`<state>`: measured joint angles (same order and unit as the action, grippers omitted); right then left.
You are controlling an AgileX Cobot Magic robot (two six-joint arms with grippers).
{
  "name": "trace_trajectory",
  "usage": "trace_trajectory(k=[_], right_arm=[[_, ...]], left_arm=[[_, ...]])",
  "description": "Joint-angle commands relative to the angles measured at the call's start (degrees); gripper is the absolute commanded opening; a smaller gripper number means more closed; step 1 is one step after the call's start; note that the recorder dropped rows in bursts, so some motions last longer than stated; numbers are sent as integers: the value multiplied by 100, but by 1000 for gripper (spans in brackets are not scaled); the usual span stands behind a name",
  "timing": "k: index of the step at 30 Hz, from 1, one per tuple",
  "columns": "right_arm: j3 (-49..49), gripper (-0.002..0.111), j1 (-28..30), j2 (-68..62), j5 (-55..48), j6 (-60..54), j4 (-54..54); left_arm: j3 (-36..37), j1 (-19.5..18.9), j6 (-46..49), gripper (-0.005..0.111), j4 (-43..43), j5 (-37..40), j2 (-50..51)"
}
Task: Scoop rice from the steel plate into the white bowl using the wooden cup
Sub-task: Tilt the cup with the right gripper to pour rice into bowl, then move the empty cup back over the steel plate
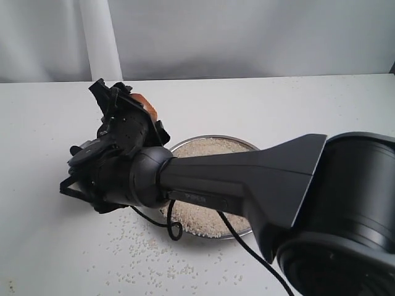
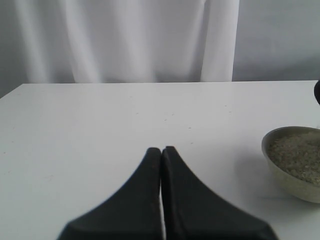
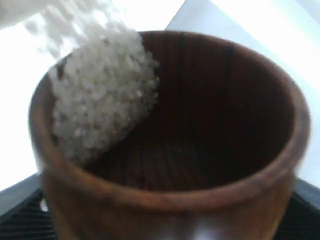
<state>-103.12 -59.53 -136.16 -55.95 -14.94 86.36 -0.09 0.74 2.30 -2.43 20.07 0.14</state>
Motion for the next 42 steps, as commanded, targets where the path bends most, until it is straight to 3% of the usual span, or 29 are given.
trace_trajectory(k=[1,17,21,25,32,37,42], right_arm=[[-66,0,-117,39,136,-23,373],[-66,0,-251,39,280,-293,624],[-66,0,-251,39,342,466,536],[-66,0,-246,351,1259,2286,-521],[-66,0,-213,842,2996,3699,-1930],[-66,0,-213,1016,3339,4245,-2308],[-66,0,-213,1587,3140,3854,-3061]], left_arm=[[9,15,-22,0,2,-33,-14],[9,15,-22,0,2,-33,-14],[9,15,-22,0,2,-33,-14],[9,15,-22,0,2,-33,-14],[9,15,-22,0,2,-33,-14],[9,15,-22,0,2,-33,-14],[9,15,-22,0,2,-33,-14]])
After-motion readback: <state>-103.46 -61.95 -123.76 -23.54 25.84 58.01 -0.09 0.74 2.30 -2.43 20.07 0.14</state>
